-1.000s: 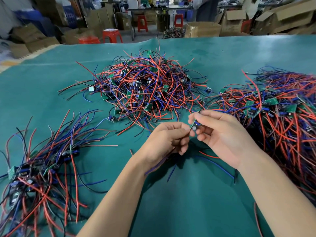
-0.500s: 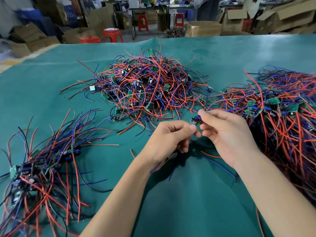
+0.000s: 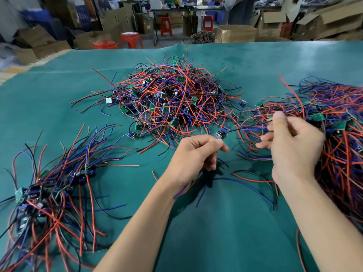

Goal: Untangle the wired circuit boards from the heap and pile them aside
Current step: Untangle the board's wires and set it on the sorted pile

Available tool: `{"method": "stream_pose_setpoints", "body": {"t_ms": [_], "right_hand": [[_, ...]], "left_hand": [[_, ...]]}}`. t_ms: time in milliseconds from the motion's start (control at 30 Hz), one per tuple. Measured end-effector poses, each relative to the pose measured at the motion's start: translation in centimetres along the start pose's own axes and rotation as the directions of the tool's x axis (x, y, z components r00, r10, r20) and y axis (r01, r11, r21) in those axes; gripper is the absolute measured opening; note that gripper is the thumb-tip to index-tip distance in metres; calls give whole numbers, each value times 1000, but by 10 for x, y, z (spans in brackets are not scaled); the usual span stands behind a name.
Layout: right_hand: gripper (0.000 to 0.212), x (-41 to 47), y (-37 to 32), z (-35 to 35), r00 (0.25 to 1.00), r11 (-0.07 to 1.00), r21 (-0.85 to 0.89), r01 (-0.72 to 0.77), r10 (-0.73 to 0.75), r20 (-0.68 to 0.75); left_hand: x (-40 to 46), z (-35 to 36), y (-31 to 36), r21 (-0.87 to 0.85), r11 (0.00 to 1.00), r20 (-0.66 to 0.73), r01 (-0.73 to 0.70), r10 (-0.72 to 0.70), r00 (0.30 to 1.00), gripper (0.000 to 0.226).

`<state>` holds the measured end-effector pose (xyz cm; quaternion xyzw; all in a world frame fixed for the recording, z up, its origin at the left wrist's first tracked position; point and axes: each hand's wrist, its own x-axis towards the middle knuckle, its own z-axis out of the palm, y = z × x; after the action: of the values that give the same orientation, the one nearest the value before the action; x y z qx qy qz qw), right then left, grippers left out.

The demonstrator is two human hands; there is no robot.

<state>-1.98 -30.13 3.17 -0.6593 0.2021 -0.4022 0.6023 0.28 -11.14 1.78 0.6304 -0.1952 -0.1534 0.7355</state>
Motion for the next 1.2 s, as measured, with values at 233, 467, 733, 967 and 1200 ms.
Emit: {"method": "stream_pose_setpoints", "body": {"t_ms": [233,467,733,967,1200], "right_hand": [[60,-45,-3,22,828,993,-109,-53,104,551],[24,-37,-6,16,826,984,-101,144,-64,559],[37,-8,-9,-2,876,787,-386,482,-430,218],[68,27,-6,-40,905,546,-781,302,-423,54],[73,9,-14,-31,889,508,-769,388,-426,167]], "left_hand": [[-3,2,4,65,998,37,-2,0,999,27],[-6,4,9,109,993,127,55,-69,989,34],[-8,7,11,133,985,247,110,-140,959,27],[-5,5,11,206,979,-336,-15,85,938,18],[-2,-24,6,627,685,-700,370,288,654,37]]}}
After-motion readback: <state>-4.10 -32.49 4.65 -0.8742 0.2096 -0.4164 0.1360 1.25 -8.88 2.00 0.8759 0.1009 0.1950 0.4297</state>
